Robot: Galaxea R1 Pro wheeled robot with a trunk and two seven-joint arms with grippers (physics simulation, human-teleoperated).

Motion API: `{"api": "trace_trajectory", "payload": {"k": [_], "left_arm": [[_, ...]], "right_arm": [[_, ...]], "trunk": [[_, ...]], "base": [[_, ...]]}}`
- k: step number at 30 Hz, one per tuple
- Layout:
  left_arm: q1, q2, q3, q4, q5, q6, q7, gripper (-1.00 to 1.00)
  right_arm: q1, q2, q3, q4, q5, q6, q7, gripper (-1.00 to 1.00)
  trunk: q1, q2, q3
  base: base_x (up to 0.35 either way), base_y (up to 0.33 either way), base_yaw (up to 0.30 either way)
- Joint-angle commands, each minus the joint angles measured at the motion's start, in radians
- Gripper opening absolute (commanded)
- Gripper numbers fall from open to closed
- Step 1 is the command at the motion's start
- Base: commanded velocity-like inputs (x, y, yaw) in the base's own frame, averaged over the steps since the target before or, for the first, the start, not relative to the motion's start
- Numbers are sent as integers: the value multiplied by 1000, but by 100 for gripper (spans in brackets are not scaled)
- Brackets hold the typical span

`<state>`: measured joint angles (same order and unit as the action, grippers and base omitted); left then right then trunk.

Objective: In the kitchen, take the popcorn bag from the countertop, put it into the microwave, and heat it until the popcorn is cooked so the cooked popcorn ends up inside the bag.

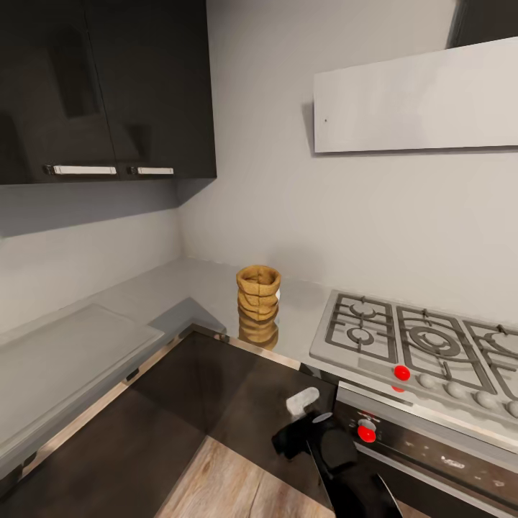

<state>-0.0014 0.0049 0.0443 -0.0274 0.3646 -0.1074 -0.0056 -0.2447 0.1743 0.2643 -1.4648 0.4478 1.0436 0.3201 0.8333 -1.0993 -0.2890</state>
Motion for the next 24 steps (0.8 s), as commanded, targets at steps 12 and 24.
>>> {"api": "trace_trajectory", "payload": {"k": [12,24], "left_arm": [[0,1,5,-2,1,-1,-1,100],[0,0,2,-2,-1,-1,-1,100]], "right_arm": [[-365,0,-80,-16,2,4,8,100],[-1052,-29,-330,504,3,4,-9,100]], "trunk": [[0,-1,-1],[0,-1,-1]], "base": [[0,0,0],[0,0,0]]}}
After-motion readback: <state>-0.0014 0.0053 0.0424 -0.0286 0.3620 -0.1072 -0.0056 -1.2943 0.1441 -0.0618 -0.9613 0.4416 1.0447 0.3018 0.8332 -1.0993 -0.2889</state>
